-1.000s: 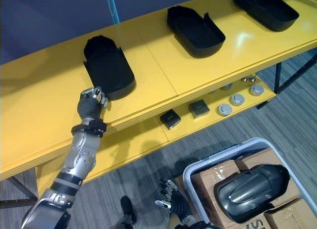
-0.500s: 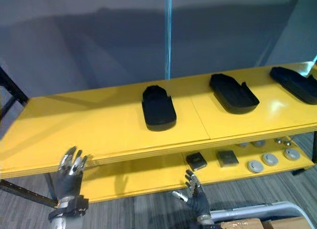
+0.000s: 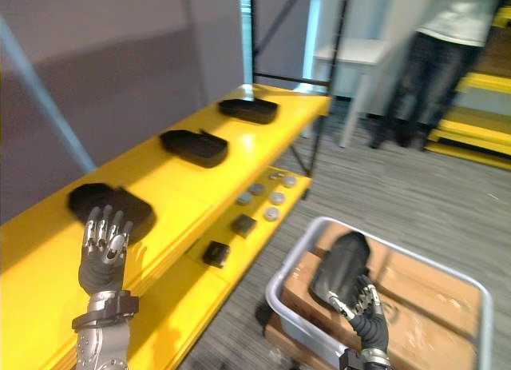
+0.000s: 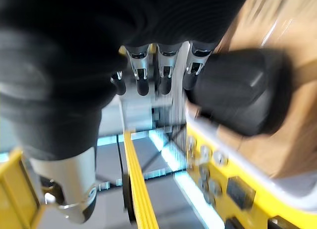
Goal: Walk over and take plastic housings, then place them on the shelf
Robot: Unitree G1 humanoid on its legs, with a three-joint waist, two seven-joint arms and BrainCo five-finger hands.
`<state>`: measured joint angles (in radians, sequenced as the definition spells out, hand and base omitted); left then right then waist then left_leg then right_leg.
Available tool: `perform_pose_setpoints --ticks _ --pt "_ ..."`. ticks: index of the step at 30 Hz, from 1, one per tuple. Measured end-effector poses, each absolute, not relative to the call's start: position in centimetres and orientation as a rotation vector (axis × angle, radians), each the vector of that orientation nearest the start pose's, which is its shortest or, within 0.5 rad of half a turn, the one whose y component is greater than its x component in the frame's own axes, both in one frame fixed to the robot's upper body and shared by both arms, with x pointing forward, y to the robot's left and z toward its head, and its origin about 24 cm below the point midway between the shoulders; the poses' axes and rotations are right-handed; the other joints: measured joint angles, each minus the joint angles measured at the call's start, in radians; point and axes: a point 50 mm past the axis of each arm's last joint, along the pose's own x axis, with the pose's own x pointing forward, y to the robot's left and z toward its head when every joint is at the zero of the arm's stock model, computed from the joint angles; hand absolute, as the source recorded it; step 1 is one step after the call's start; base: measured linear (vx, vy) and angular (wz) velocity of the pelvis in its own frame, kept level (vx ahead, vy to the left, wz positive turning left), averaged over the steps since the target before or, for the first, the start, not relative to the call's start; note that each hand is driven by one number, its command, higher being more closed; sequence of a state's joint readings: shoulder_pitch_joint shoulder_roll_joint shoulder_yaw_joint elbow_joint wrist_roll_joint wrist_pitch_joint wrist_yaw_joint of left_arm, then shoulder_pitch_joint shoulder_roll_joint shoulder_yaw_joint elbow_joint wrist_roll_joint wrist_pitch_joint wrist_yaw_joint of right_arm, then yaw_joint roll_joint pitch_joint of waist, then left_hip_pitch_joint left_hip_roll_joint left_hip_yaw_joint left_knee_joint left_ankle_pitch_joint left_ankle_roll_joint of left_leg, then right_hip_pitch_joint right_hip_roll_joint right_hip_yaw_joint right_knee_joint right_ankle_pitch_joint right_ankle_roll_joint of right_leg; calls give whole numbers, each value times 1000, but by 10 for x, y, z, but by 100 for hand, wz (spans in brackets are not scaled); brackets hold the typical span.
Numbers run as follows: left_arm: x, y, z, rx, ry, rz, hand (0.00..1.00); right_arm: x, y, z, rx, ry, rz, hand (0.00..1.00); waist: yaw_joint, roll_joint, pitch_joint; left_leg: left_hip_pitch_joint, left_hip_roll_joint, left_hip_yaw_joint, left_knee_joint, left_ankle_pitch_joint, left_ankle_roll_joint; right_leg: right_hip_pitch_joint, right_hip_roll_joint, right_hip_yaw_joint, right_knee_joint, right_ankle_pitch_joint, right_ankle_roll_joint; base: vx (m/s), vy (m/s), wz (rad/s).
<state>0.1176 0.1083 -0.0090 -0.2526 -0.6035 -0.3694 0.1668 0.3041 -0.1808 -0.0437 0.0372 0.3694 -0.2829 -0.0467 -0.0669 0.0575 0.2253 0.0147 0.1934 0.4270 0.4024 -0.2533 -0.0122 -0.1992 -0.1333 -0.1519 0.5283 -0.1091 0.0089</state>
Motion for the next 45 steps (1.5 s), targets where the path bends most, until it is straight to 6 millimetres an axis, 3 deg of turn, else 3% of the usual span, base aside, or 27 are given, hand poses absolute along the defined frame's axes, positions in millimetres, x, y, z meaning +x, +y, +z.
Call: perform_pose_setpoints --ticks 1,2,3,4,5,6,7,9,10,12,15,19,22,23,28,31,35,39,42,43,45 --pt "219 192 100 -544 -452 219 0 181 -216 2 163 32 -215 0 0 -6 1 3 -1 14 14 0 1 -8 -8 -26 18 -4 -2 -155 63 -129" --pt "219 192 100 -551 -458 227 0 184 -206 1 174 36 -171 0 7 -32 9 -11 -43 -38 16 -24 11 -21 2 -50 -23 27 2 -264 80 -180" --pt "219 190 99 -556 -454 225 0 189 -200 0 172 36 -149 0 36 -1 -12 -29 -27 -68 -19 -18 3 -1 49 -26 -106 23 -8 -269 25 -175" --pt "220 188 100 -551 -456 217 0 189 -197 -2 186 41 -153 0 35 -4 -14 -32 -12 -38 -20 -11 4 -12 39 -33 -13 -36 -39 -186 -48 -113" --pt "221 186 99 -555 -448 208 0 186 -196 -5 193 56 -159 0 19 -18 -15 -32 -14 -28 -25 5 2 -2 2 -46 117 -105 -26 -115 -165 -46" --pt "218 183 94 -561 -423 207 0 180 -198 -15 191 101 -169 0 15 -38 -27 -36 -18 -14 -34 22 -6 81 -47 -47 111 -153 36 -111 -225 -39" --pt "218 182 92 -559 -415 205 0 179 -198 -20 191 121 -174 0 26 -48 -33 -52 -13 -2 -28 32 -20 117 -52 -35 29 -172 63 -105 -246 -37" --pt "219 180 90 -556 -404 197 0 178 -200 -21 188 128 -171 0 33 -51 -37 -101 4 -1 -16 56 -35 136 -5 -28 -126 -180 71 -91 -227 -32" --pt "221 177 87 -560 -389 185 0 178 -199 -21 189 130 -167 0 29 -43 -38 -108 29 -2 -24 78 -45 166 28 -34 -198 -162 47 -67 -212 -23" --pt "223 172 82 -559 -362 168 0 173 -199 -24 191 147 -165 0 20 -53 -37 -88 58 -15 -36 99 -56 200 68 -42 -250 -135 31 -79 -174 -7" --pt "223 172 80 -560 -353 172 0 173 -202 -25 169 162 -172 0 22 -61 -42 -64 57 -9 -89 135 -49 197 88 -22 -267 -120 12 -75 -102 -18" --pt "223 172 80 -565 -350 175 0 174 -206 -26 158 183 -201 0 37 -53 -46 -62 46 -112 -109 144 -33 185 112 22 -294 -92 1 -34 -36 -42" --pt "224 168 77 -542 -314 158 0 175 -216 -22 128 167 -257 0 33 -52 -47 -44 14 -142 -160 142 -29 166 101 44 -290 -81 8 -22 64 -22" --pt "226 158 44 -225 -77 113 0 180 -220 -22 171 157 -344 0 51 -76 -34 -24 -72 -190 -183 144 -27 235 24 14 -386 -27 67 0 0 0" --pt "226 158 43 -225 -73 115 0 180 -220 -22 171 156 -345 0 52 -76 -34 -24 -73 -190 -183 144 -27 243 25 12 -401 -18 68 0 0 0" --pt "221 165 39 -225 -60 139 0 179 -221 -22 191 154 -348 0 54 -76 -34 -24 -74 -191 -184 145 -26 243 24 12 -402 -17 69 0 0 0" --pt "206 193 35 -288 -69 267 0 176 -233 -21 232 133 -390 0 59 -76 -34 -24 -79 -193 -193 146 -25 240 25 32 -436 5 73 0 24 -14" --pt "189 214 39 -357 -126 392 0 177 -230 -19 281 112 -350 0 62 -76 -34 -21 -85 -208 -202 137 -27 234 29 74 -484 48 79 -1 54 -42" --pt "184 220 43 -382 -169 433 0 177 -221 -22 340 112 -317 0 72 -75 -33 -15 -80 -209 -162 91 -33 235 33 85 -481 59 82 -19 67 -40" --pt "184 220 43 -390 -176 438 0 178 -220 -22 354 109 -313 0 84 -74 -32 -16 -85 -235 -129 49 -35 232 37 84 -461 58 83 -30 103 -56" --pt "184 219 44 -404 -182 437 0 179 -217 -22 359 110 -304 0 92 -77 -21 -23 -87 -269 -67 1 -18 205 36 83 -370 16 88 -46 84 -36"
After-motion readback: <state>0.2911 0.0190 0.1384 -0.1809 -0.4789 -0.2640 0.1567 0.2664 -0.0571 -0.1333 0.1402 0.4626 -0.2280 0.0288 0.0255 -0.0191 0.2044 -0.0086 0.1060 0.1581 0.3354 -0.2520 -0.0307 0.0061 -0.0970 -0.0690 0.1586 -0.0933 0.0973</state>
